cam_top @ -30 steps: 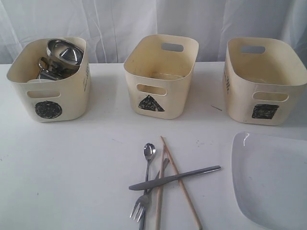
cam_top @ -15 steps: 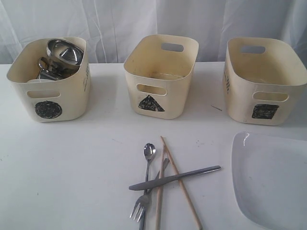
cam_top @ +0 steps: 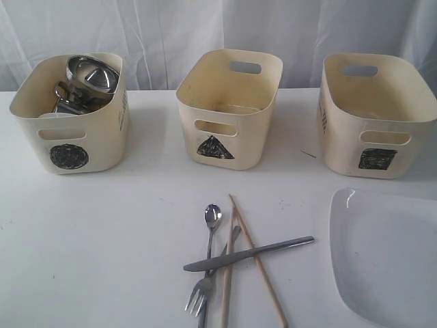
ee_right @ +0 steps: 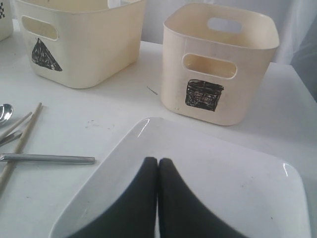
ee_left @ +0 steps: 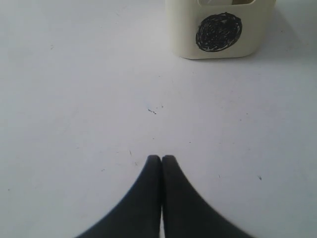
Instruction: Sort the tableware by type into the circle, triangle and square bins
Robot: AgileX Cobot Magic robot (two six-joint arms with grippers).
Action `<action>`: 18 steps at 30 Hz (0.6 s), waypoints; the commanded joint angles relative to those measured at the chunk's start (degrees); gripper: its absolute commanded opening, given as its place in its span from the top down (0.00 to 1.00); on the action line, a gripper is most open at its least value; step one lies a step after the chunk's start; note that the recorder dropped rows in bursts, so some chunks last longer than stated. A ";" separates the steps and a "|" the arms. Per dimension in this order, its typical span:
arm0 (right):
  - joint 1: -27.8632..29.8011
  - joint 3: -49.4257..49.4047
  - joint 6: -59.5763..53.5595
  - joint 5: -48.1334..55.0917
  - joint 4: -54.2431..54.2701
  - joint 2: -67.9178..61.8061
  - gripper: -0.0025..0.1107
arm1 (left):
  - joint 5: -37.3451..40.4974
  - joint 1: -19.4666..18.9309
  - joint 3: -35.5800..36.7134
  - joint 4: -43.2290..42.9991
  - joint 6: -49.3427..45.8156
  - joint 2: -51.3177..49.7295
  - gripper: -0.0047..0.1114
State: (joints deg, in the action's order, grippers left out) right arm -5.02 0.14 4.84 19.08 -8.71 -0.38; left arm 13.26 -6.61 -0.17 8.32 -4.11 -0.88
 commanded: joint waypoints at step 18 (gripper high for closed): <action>0.42 1.86 21.64 -60.56 44.92 -0.22 0.98 | 0.05 -0.06 0.17 0.17 -0.33 0.40 0.96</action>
State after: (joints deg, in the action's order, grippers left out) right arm -4.94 0.10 20.30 -40.47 33.79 -0.25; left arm 13.26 -6.61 -0.17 8.32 -4.11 -0.88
